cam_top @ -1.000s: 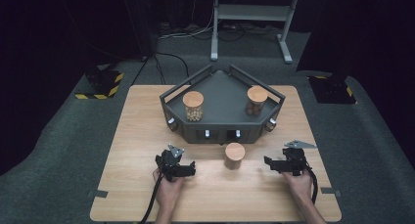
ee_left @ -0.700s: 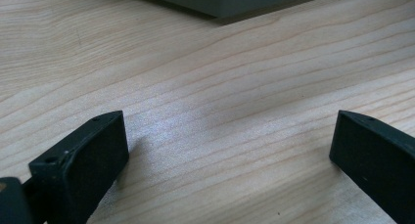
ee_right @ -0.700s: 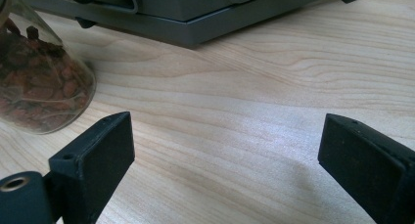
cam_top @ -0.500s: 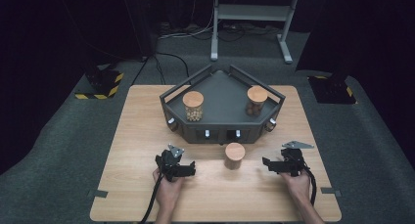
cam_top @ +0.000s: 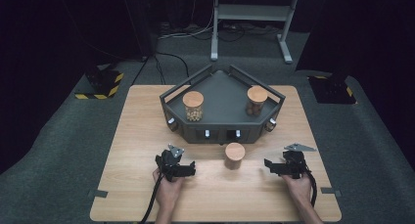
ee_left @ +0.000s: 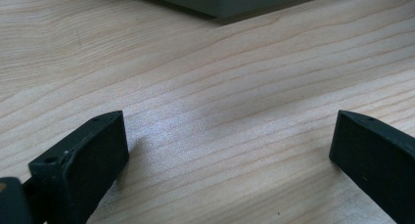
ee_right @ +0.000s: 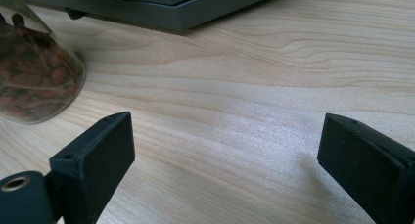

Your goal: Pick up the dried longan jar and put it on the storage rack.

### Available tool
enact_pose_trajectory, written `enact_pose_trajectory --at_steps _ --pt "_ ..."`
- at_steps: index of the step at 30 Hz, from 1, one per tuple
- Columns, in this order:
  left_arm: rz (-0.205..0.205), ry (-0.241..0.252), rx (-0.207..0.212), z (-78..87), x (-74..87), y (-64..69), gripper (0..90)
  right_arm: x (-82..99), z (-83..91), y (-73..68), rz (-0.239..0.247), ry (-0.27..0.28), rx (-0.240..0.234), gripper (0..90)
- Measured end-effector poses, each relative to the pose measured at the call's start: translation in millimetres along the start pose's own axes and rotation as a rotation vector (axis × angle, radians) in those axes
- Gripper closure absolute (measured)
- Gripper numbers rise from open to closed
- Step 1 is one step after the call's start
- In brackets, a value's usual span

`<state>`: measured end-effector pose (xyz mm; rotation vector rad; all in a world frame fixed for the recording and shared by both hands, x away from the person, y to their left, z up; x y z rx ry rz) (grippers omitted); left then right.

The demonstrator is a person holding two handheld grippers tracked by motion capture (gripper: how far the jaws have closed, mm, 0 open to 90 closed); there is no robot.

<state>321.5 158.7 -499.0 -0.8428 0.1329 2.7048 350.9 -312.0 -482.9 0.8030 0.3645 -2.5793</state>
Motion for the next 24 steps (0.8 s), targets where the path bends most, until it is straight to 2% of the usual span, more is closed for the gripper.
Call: enact_pose_trajectory --at_steps 7,12,15,18,24 --pt "0.0 0.0 0.0 0.0 0.0 0.0 0.9 5.4 -5.4 -4.7 0.017 -0.018 0.024 6.3" --pt "-0.001 0.0 -0.001 0.1 0.1 0.3 1.0 11.0 -5.6 -8.3 0.027 -0.002 0.045 6.4" --pt "-0.001 0.001 -0.001 0.2 0.3 0.4 1.2 14.9 -7.3 -13.8 0.051 0.009 0.077 6.9" --pt "-0.001 0.0 -0.001 0.2 0.3 0.2 1.2 12.9 -9.0 -21.2 0.091 -0.014 0.116 5.6" --pt "-0.001 0.0 0.001 0.2 0.3 0.0 1.3 12.9 -9.1 -20.9 0.091 -0.014 0.114 5.5"
Point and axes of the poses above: each handheld gripper's, and its own axes: z roughly backward along the jaws, x roughly out of its underside, y roughly to its right, the point moved 6 cm from there along -z, roughly forward along the jaws, and after that the axes turned 12 degrees about -y, right-handed, at the moved point
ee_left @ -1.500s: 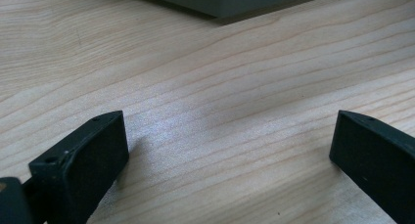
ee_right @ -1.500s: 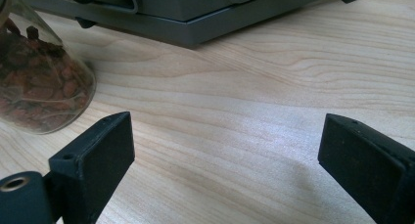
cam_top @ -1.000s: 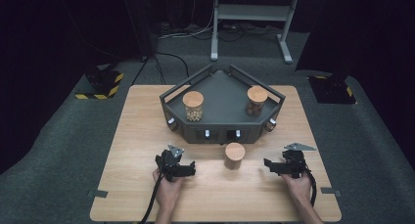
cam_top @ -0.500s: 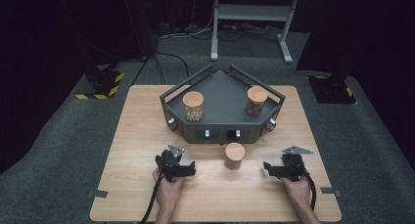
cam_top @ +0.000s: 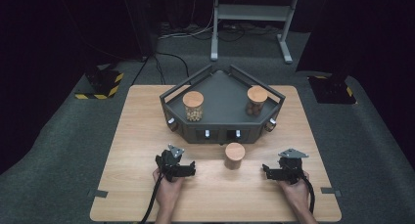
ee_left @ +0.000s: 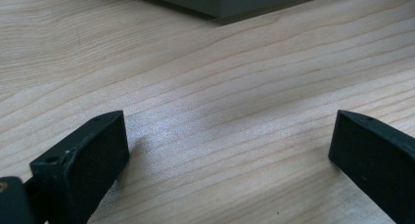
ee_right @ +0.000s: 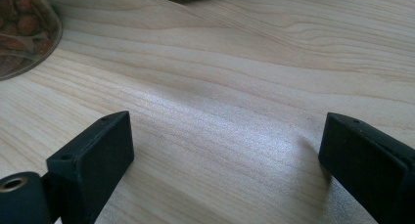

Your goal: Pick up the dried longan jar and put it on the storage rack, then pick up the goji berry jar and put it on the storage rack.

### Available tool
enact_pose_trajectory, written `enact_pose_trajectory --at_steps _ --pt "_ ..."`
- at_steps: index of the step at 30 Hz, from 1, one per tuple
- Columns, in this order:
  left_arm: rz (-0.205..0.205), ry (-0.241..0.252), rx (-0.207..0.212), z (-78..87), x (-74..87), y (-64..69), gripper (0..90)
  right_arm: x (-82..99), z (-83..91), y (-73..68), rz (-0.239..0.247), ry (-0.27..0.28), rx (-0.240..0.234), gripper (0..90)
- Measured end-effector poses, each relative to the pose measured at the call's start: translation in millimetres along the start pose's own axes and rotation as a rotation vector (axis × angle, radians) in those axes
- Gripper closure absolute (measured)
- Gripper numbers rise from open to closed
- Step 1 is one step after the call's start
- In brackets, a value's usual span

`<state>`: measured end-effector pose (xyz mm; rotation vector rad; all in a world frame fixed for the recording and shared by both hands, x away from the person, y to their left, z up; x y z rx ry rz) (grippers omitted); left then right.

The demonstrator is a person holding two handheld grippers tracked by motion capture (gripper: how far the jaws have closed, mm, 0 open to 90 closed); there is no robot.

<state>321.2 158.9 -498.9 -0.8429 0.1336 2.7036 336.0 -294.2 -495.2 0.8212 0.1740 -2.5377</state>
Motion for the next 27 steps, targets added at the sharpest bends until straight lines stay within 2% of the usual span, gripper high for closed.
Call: enact_pose_trajectory --at_steps 16,18,27 --pt "0.001 0.001 -0.002 0.2 0.4 0.5 1.5 -0.9 -0.4 -0.8 -0.007 -0.004 0.004 4.0" --pt "0.001 0.001 -0.002 0.2 0.4 0.5 1.5 -2.6 -1.2 -2.3 -0.029 -0.015 0.018 0.1" --pt "0.001 0.001 0.001 0.2 0.4 0.1 1.6 -5.2 0.3 -2.1 -0.022 -0.023 0.018 0.7"
Point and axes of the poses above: each handheld gripper's, and its own axes: z roughly backward along the jaws, x roughly out of its underside, y roughly to its right, the point moved 6 cm from there along -z, roughly forward along the jaws, and after that the axes turned 12 degrees about -y, right-handed, at the moved point
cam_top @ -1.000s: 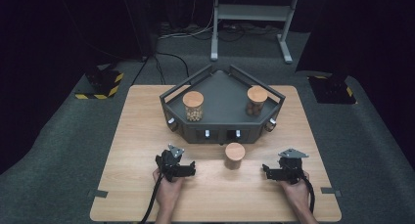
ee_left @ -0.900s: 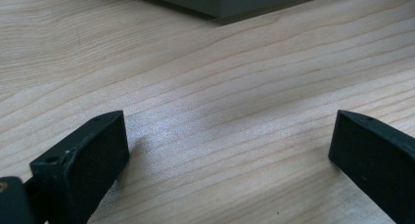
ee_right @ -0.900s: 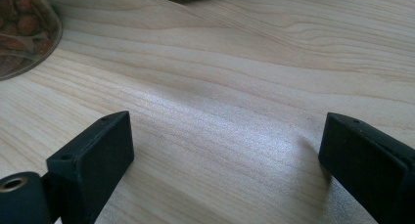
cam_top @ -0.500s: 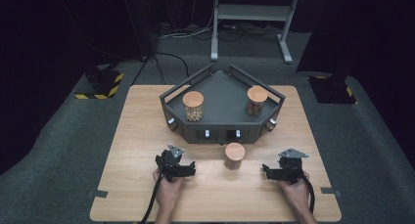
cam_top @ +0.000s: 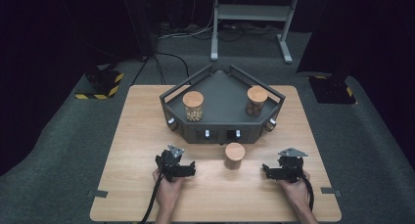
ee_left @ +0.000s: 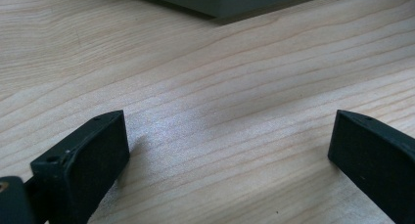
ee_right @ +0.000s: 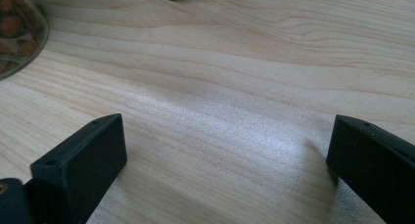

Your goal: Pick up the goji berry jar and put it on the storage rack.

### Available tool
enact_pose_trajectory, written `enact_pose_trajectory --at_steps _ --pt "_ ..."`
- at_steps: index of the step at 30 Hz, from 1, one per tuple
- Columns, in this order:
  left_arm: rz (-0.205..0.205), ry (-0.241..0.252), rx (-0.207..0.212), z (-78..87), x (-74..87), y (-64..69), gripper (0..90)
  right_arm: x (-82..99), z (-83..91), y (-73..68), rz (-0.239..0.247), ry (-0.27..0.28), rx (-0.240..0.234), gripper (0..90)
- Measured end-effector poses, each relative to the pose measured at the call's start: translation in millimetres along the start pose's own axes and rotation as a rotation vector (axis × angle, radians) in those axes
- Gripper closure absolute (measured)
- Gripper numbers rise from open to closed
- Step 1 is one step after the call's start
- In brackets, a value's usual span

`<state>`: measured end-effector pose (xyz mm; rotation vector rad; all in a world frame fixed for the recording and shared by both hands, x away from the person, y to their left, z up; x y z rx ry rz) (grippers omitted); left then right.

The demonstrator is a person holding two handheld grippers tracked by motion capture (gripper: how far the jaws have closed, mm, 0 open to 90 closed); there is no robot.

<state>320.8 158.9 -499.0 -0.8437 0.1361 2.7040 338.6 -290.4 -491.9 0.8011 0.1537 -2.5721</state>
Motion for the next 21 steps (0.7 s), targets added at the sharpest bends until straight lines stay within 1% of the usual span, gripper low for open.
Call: enact_pose_trajectory --at_steps 3,6,10,17,21 --pt "0.0 0.0 0.0 0.0 0.0 0.0 1.5 0.3 4.0 0.4 0.011 0.025 -0.021 0.6" --pt "0.0 0.0 0.0 0.0 0.0 0.0 1.6 -1.3 7.2 0.9 0.021 0.032 -0.05 0.3" --pt "0.0 0.0 0.0 0.0 0.0 0.0 1.6 -5.3 9.8 -3.3 0.047 0.029 -0.064 0.1" --pt "0.0 0.0 0.0 0.0 0.0 0.0 1.6 -11.2 14.9 -12.0 0.089 0.052 -0.128 0.1" --pt "0.0 0.0 0.0 0.0 0.0 0.0 1.6 -12.5 14.7 -16.5 0.106 0.062 -0.161 0.1"
Point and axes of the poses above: each handheld gripper's, and its own axes: z roughly backward along the jaws, x roughly out of its underside, y roughly to its right, the point moved 6 cm from there along -z, roughly forward along the jaws, and after that the axes turned 12 degrees about -y, right-handed, at the moved point
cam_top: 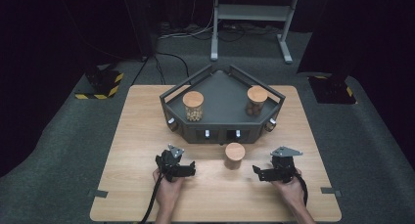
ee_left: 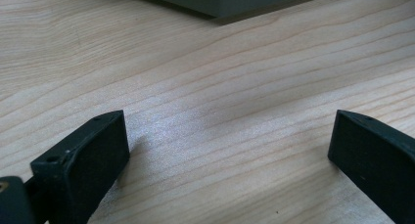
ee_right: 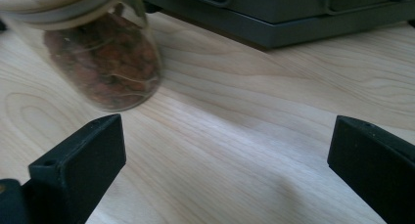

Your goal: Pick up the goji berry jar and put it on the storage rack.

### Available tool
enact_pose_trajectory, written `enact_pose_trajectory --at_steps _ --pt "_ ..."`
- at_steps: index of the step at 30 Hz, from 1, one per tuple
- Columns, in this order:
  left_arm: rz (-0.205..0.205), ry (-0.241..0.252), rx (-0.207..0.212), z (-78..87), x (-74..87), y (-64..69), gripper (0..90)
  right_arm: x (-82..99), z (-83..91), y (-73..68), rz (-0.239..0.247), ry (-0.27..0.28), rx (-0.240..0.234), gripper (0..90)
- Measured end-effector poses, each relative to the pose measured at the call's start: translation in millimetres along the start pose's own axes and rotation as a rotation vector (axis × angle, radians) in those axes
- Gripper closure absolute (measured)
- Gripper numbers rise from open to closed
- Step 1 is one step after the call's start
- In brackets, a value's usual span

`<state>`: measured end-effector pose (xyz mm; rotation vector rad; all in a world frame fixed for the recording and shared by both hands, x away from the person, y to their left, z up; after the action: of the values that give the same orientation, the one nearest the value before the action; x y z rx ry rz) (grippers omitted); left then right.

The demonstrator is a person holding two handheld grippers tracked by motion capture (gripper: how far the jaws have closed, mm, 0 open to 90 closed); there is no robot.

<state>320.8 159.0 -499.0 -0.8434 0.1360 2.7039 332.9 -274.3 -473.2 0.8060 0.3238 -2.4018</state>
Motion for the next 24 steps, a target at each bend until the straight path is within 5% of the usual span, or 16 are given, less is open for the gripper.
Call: enact_pose_trajectory --at_steps 24 --pt "0.0 0.0 0.0 0.0 0.0 -0.1 1.5 -11.3 -16.5 -25.1 0.072 -0.006 -0.093 0.3"
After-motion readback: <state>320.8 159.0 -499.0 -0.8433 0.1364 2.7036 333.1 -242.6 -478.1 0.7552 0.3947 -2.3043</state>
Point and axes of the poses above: each handheld gripper's, and its own axes: z roughly backward along the jaws, x roughly out of its underside, y roughly to its right, the point moved 6 cm from there along -z, roughly forward along the jaws, and after that the axes turned 12 degrees about -y, right-handed, at the moved point
